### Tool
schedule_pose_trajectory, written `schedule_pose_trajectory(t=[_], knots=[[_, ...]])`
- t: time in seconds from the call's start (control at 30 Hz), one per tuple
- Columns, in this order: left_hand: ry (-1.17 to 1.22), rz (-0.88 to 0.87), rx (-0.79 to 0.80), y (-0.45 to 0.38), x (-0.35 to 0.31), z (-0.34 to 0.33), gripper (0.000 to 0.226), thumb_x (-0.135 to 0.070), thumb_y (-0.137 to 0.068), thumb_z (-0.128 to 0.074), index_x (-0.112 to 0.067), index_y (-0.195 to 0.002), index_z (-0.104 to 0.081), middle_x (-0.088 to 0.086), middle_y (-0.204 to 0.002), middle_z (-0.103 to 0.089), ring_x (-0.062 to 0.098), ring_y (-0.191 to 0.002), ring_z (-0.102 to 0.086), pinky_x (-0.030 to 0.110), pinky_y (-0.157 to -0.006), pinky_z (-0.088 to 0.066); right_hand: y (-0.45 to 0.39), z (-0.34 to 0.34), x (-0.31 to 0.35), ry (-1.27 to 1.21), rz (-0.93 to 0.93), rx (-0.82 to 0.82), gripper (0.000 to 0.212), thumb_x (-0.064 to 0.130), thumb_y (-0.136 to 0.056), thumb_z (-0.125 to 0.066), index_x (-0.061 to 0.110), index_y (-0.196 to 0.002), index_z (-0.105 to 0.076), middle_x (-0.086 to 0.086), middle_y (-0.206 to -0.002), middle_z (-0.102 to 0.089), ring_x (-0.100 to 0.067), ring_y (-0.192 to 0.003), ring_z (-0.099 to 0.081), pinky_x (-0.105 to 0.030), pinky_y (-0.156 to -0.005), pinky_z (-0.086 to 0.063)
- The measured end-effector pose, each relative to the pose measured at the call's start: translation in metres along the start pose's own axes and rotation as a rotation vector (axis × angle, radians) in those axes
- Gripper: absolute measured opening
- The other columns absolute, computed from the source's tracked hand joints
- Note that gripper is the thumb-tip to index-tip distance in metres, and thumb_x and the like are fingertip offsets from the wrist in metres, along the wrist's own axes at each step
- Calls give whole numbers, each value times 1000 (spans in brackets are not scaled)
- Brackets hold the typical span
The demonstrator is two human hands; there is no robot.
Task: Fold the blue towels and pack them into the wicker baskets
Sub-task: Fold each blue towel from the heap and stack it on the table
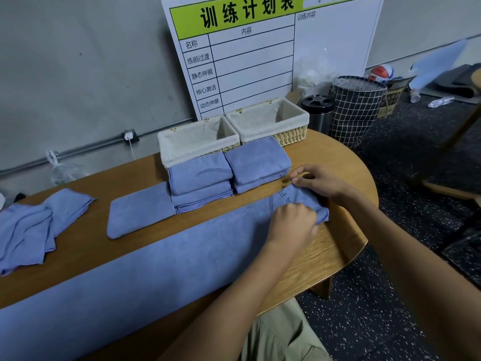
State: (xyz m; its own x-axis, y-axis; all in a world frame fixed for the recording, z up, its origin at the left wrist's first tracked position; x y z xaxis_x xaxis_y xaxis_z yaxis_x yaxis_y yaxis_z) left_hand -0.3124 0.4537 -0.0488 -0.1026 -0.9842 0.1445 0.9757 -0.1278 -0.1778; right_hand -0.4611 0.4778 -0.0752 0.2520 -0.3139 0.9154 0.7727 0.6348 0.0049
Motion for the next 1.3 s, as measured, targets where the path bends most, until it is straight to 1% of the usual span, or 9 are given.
schedule_pose_trajectory(t=[0.17,0.3,0.43,0.6,0.73,0.9,1.07,1.13,1.3], knots=[[43,62,-121,-1,12,11,33,-39,-102,-48,-15,-88,-65,4,-77,-58,22,-77,-62,32,-58,-33,-4,1,-3,-20,-32,19,12,9,-94,-67,1,-103,-69,-11,-110,-72,-16,-101,-66,-27,-90,-52],[372,219,-145,8,45,7,50,-46,-102,-49,-17,-61,-44,-1,-57,-42,18,-55,-40,33,-49,-16,-5,1,-4,-53,-49,56,10,8,-94,-66,3,-101,-71,-14,-113,-70,-18,-100,-66,-28,-87,-54],[674,333,-94,19,70,-10,63,-49,-97,-57,-17,-49,-31,-2,-42,-33,14,-43,-33,33,-47,-21,-3,-2,0,-92,-54,116,12,7,-96,-62,2,-103,-71,-12,-113,-70,-11,-94,-65,-18,-80,-52],[879,397,-88,33,76,-17,67,-44,-95,-62,-17,-46,-25,-5,-36,-23,13,-41,-27,23,-43,-18,0,-2,3,-135,-57,156,18,20,-98,-61,7,-100,-74,-14,-113,-71,-16,-99,-63,-31,-93,-48],[1077,448,-134,43,83,-25,61,-34,-93,-67,-16,-49,-29,-9,-43,-26,8,-44,-27,30,-45,-21,5,-4,9,-222,-59,162,46,42,-96,-53,1,-107,-70,-13,-92,-68,-17,-78,-62,-22,-72,-49],[1205,527,-187,52,90,-26,60,-20,-91,-68,-22,-46,-28,-13,-44,-28,4,-44,-28,23,-45,-22,7,-17,3,-423,-106,257,36,12,-101,-36,4,-124,-62,-14,-109,-68,-23,-97,-68,-41,-99,-42],[1283,540,-215,52,94,-24,37,-8,-84,-59,-20,-58,-37,-1,-55,-33,10,-56,-30,30,-52,-25,4,-28,11,-421,3,218,55,43,-67,-89,14,-111,-72,-6,-99,-73,-14,-88,-68,-26,-84,-52],[1315,466,-198,50,89,-19,9,-13,-84,-59,-13,-77,-54,11,-68,-47,13,-63,-39,30,-57,-34,3,-31,20,-367,70,172,37,42,-75,-83,15,-98,-73,-1,-90,-69,-10,-81,-61,-23,-74,-48],[1303,491,-225,48,88,-16,33,-36,-87,-72,-9,-81,-53,0,-69,-54,8,-64,-49,29,-60,-41,1,-46,40,-394,176,131,25,19,-92,-66,-6,-98,-62,-14,-92,-60,-23,-86,-55,-30,-79,-46]])
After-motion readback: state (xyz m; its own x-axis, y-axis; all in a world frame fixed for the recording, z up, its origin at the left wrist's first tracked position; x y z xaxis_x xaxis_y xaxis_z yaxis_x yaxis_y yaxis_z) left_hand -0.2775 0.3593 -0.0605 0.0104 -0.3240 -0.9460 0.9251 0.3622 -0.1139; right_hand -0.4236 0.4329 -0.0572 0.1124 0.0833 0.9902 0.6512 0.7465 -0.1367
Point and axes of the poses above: each hand's wrist, its own y-axis away from the middle knuckle, its own z-axis out of the back of the hand, x = y × z, the point moved 8 cm from there along -y, towards the middle knuckle
